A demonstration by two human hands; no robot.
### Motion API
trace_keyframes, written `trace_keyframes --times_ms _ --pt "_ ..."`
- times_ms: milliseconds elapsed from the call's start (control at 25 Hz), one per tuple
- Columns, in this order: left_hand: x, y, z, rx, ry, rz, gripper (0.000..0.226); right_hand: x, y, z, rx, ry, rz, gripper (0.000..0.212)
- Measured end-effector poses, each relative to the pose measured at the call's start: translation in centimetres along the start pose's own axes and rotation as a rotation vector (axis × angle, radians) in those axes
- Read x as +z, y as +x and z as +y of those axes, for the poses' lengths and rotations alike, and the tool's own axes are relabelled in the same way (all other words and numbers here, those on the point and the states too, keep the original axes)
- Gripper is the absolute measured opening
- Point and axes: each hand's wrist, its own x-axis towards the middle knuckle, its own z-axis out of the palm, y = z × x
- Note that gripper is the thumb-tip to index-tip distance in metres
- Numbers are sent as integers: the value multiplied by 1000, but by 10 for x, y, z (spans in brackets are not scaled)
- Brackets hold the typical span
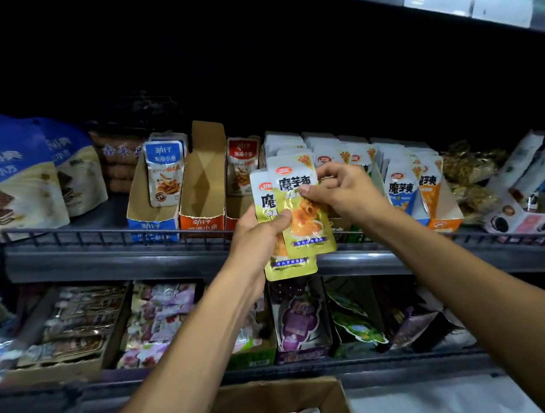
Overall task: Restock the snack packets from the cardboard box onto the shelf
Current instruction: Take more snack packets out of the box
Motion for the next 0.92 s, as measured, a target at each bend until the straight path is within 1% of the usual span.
trace_keyframes --times_ms 40,80,160,200,240,320,440,480,560,600,680,720,760,800,840,880,920 --pt "0 0 0 -2 5 10 18 -6 1 -2 43 55 62 21" --pt "-1 1 0 -4 5 24 18 -13 4 -2 49 110 168 16" --pt "-4 4 2 -1 -8 61 19 -35 14 3 -28 140 441 9" --pt "-6 4 3 0 -14 74 18 -45 19 7 -82 121 546 8" --pt "-8 5 4 -2 -15 81 18 -54 23 12 -122 92 596 9" --pt "-11 5 5 -9 -8 82 18 -60 28 22 -119 23 566 9" --pt "-12 4 4 -19 0 84 17 -51 32 31 -36 -168 465 8" --pt "-12 4 4 -18 6 84 17 -47 34 35 -19 -232 437 12" --pt "-12 5 3 -16 21 80 18 -40 36 41 24 -278 400 18" --pt "-13 5 3 -14 25 76 18 -36 37 43 31 -284 418 19" --pt "-14 7 4 -4 22 69 18 -28 36 46 12 -355 563 26" --pt "-15 7 4 0 18 68 18 -24 32 45 -15 -421 632 29" --pt "-14 8 5 1 10 68 18 -21 27 46 -68 -516 640 29" --pt "-15 9 6 4 3 67 17 -20 20 48 -152 -661 584 25" --pt "-15 9 7 5 -3 66 17 -20 11 49 -235 -852 464 23" --pt "-15 10 8 7 -5 63 17 -20 4 50 -294 -1046 304 27" --pt "-15 10 8 9 -5 64 17 -19 -1 49 -313 -1200 139 34"
